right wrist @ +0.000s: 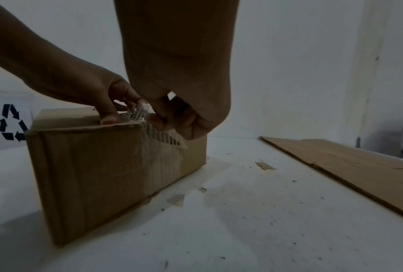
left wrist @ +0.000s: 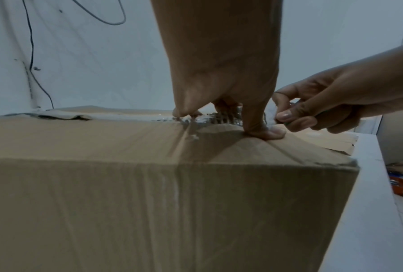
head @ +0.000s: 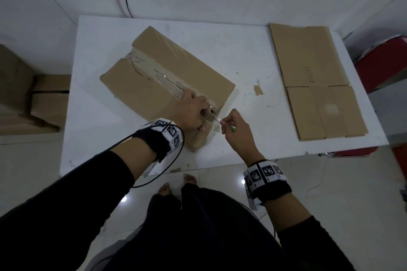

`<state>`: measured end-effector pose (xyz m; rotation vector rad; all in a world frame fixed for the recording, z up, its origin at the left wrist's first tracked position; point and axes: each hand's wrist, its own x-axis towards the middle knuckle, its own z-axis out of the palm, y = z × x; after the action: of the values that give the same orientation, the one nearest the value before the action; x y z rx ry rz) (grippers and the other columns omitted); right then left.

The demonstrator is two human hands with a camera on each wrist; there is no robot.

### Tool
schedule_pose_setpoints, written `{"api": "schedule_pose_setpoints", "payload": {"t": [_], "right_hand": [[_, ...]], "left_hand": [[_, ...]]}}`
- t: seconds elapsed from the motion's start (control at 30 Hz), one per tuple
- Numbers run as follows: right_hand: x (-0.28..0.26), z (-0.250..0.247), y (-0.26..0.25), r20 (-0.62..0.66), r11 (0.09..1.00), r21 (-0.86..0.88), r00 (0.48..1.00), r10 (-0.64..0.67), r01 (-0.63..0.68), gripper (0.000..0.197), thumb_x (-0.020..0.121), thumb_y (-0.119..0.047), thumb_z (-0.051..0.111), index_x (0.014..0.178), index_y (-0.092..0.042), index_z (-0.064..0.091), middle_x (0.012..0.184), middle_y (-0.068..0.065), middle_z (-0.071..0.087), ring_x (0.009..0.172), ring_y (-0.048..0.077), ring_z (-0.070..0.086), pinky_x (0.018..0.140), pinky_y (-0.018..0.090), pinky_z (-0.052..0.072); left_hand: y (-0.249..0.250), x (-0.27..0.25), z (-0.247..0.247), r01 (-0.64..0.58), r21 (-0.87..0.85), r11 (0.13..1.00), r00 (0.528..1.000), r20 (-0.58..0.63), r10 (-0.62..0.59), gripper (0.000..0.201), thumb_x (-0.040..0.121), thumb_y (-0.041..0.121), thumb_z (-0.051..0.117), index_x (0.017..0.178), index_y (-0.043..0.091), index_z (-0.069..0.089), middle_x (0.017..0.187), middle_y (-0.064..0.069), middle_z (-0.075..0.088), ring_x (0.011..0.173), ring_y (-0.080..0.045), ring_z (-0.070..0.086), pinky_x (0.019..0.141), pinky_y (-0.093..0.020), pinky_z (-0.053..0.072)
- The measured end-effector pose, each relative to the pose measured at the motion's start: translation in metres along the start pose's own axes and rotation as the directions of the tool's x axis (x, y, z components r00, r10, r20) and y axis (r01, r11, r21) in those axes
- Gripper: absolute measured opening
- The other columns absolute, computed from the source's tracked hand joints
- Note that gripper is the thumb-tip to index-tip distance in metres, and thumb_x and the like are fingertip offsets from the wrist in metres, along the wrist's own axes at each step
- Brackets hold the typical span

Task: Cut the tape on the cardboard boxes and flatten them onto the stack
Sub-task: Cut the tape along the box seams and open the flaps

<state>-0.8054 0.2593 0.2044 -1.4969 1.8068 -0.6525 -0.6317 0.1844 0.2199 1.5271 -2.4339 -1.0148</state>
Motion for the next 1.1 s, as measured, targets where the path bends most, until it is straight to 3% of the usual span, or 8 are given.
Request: {"api": "schedule_pose_setpoints", "payload": {"t": [0.23,0.47,0.57,0.67,0.73,0.9,1.03,1.1], "right_hand": [[-0.003,-0.005,-0.001,0.083,0.995,0.086,0.995,0.052,-0.060,0.017,0.098,-0.016,0.054,0.084,-0.016,0.044,0.068,-0.003,0.062,0.062,0.000,0.054,0.062,0.022,0.042],[-0.012,-0.002,-0.003,0.185,0.990,0.125,0.982,0.040,-0.064,0.020,0.097,-0.017,0.056,0.080,-0.020,0.046,0.062,-0.007,0.061,0.064,0.006,0.057,0.068,0.025,0.044],[-0.026,-0.010,0.011,0.070,0.978,0.183,0.993,0.090,-0.102,0.014,0.098,-0.015,0.056,0.086,-0.012,0.049,0.067,-0.004,0.067,0.072,0.006,0.064,0.072,0.017,0.044],[-0.030,-0.021,0.022,-0.047,0.952,0.278,0.988,0.150,-0.131,0.011,0.100,-0.016,0.054,0.093,-0.009,0.049,0.075,-0.001,0.069,0.067,-0.001,0.061,0.067,0.019,0.040],[-0.027,-0.025,0.024,-0.079,0.923,0.354,0.979,0.190,-0.151,0.011,0.101,-0.020,0.052,0.096,-0.011,0.050,0.079,0.000,0.069,0.064,-0.007,0.056,0.068,0.023,0.037],[-0.016,-0.019,0.020,-0.090,0.913,0.386,0.980,0.176,-0.128,0.011,0.100,-0.023,0.054,0.095,-0.013,0.053,0.091,0.003,0.070,0.095,0.002,0.063,0.083,0.023,0.040],[-0.012,-0.011,0.020,-0.063,0.950,0.298,0.991,0.119,-0.096,0.014,0.093,-0.025,0.065,0.100,-0.020,0.054,0.094,0.002,0.069,0.096,0.010,0.066,0.080,0.019,0.045],[-0.010,-0.010,0.018,-0.071,0.975,0.217,0.996,0.057,-0.040,0.013,0.092,-0.026,0.066,0.097,-0.020,0.056,0.094,-0.002,0.068,0.094,0.008,0.065,0.075,0.013,0.044]], "left_hand": [[-0.004,0.000,0.004,-0.004,-0.028,1.000,0.999,-0.036,0.003,0.050,0.063,0.023,0.085,0.108,0.018,0.067,0.111,0.010,0.057,0.112,-0.024,0.030,0.070,-0.015,0.018],[0.000,0.002,-0.003,0.006,-0.002,1.000,1.000,-0.029,-0.006,0.054,0.059,0.028,0.087,0.108,0.018,0.068,0.114,0.005,0.050,0.115,-0.025,0.029,0.096,-0.028,0.035],[0.006,-0.002,-0.004,-0.010,0.224,0.974,0.996,-0.084,0.030,0.059,0.055,0.046,0.086,0.109,0.028,0.070,0.129,-0.005,0.034,0.122,-0.028,0.022,0.110,-0.040,0.019],[0.012,-0.010,-0.002,-0.027,0.281,0.959,0.997,-0.061,0.046,0.058,0.071,0.043,0.076,0.122,0.021,0.060,0.126,-0.004,0.038,0.117,-0.023,0.032,0.099,-0.038,0.036],[0.012,-0.012,0.002,-0.007,0.180,0.984,0.999,-0.033,0.013,0.054,0.081,0.039,0.065,0.129,0.014,0.054,0.120,-0.005,0.046,0.113,-0.022,0.041,0.093,-0.038,0.042],[0.015,-0.019,0.037,0.104,-0.156,0.982,0.952,-0.270,-0.143,0.048,0.086,0.046,0.052,0.117,0.011,0.064,0.111,-0.006,0.048,0.106,-0.022,0.043,0.092,-0.033,0.040],[0.016,-0.016,0.060,0.107,-0.531,0.841,0.863,-0.371,-0.344,0.027,0.087,0.020,0.067,0.113,0.015,0.070,0.116,0.002,0.033,0.116,-0.019,0.037,0.101,-0.023,0.032],[0.015,-0.012,0.061,0.091,-0.607,0.789,0.834,-0.387,-0.394,0.024,0.082,0.018,0.071,0.105,0.024,0.073,0.116,0.008,0.032,0.120,-0.022,0.038,0.106,-0.031,0.035]]}}
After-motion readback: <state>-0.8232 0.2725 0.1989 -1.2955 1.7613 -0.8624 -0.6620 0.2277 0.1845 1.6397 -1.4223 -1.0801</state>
